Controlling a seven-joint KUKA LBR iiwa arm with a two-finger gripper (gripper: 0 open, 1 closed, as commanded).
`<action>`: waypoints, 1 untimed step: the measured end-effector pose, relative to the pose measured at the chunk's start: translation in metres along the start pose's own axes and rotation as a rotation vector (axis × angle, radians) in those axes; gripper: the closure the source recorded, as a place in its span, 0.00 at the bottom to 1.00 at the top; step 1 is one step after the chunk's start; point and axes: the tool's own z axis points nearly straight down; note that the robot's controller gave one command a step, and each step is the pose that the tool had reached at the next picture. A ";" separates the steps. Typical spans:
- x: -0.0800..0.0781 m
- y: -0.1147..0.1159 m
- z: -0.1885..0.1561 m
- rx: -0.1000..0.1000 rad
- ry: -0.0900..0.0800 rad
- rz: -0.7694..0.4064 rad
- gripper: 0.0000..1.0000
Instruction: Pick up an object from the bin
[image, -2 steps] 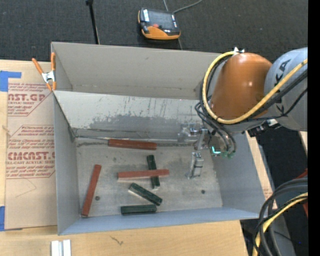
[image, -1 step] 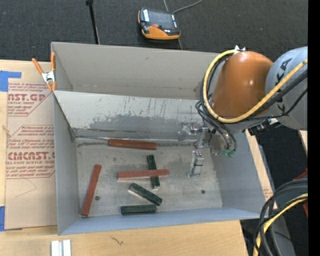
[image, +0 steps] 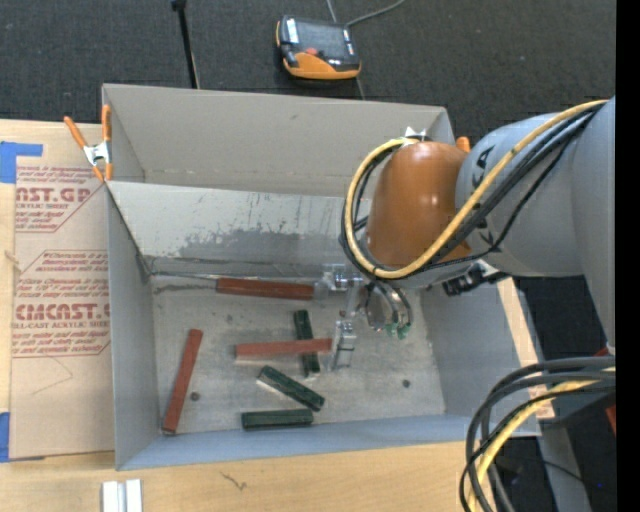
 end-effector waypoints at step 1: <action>0.015 0.038 0.007 0.002 0.014 0.050 0.00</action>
Offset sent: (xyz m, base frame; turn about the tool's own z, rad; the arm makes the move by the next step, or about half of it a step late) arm 0.0174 0.0467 -0.0459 -0.0558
